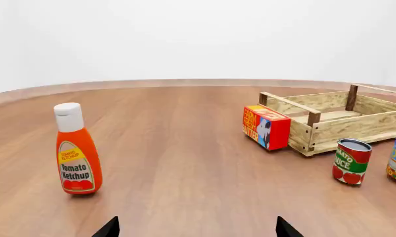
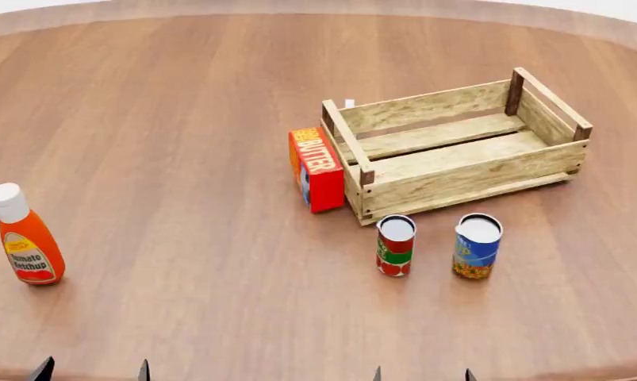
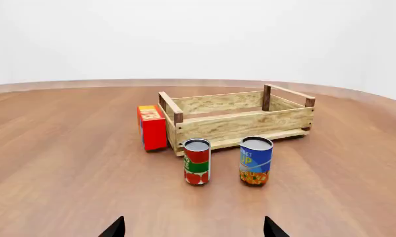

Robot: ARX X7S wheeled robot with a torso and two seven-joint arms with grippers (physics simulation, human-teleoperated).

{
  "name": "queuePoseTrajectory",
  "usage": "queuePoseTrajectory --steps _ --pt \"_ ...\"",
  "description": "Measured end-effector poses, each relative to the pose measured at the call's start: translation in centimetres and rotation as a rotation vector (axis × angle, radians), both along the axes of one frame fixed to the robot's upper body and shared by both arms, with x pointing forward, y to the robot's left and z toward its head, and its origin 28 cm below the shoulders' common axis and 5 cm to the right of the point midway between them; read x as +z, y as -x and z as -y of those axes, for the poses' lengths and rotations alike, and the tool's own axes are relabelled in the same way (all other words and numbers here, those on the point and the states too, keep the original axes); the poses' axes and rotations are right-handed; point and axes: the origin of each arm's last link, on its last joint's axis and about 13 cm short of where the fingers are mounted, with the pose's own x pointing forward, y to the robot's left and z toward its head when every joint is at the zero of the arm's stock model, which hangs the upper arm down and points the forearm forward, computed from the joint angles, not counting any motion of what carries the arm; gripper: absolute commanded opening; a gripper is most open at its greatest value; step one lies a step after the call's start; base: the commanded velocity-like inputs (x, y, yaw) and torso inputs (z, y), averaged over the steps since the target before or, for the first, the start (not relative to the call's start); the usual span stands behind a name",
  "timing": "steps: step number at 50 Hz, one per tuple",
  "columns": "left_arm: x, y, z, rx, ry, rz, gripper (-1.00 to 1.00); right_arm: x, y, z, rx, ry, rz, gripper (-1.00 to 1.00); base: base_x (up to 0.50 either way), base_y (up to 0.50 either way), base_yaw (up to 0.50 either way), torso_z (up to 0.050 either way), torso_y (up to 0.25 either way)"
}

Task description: Pick up the tomato sauce, and put it in the wooden tray.

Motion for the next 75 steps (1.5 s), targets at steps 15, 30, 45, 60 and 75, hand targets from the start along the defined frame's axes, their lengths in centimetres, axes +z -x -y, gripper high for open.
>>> queuePoseTrajectory --steps 15,30,45,60,75 --pt "0.02 0.11 0.18 0.001 0.003 0.002 1.00 0.07 0.10 0.28 -0.018 -0.002 0.000 1.00 0.00 0.00 0.00 0.000 0.000" --pt "-0.03 0.37 0.11 0.008 0.023 -0.001 1.00 0.07 0.35 0.23 -0.022 -0.007 -0.006 1.00 0.00 0.00 0.00 0.000 0.000" --pt "-0.07 0.36 0.04 0.008 0.041 0.005 1.00 0.09 0.38 0.18 -0.016 -0.005 -0.006 1.00 0.00 0.00 0.00 0.000 0.000" --pt "-0.15 0.24 0.03 0.007 0.041 0.003 1.00 0.12 0.32 0.16 -0.012 -0.010 -0.002 1.00 0.21 0.00 0.00 0.000 0.000" --pt "-0.11 0.16 0.04 0.006 0.039 0.005 1.00 0.20 0.29 0.13 -0.010 -0.006 0.004 1.00 0.50 0.00 0.00 0.000 0.000"
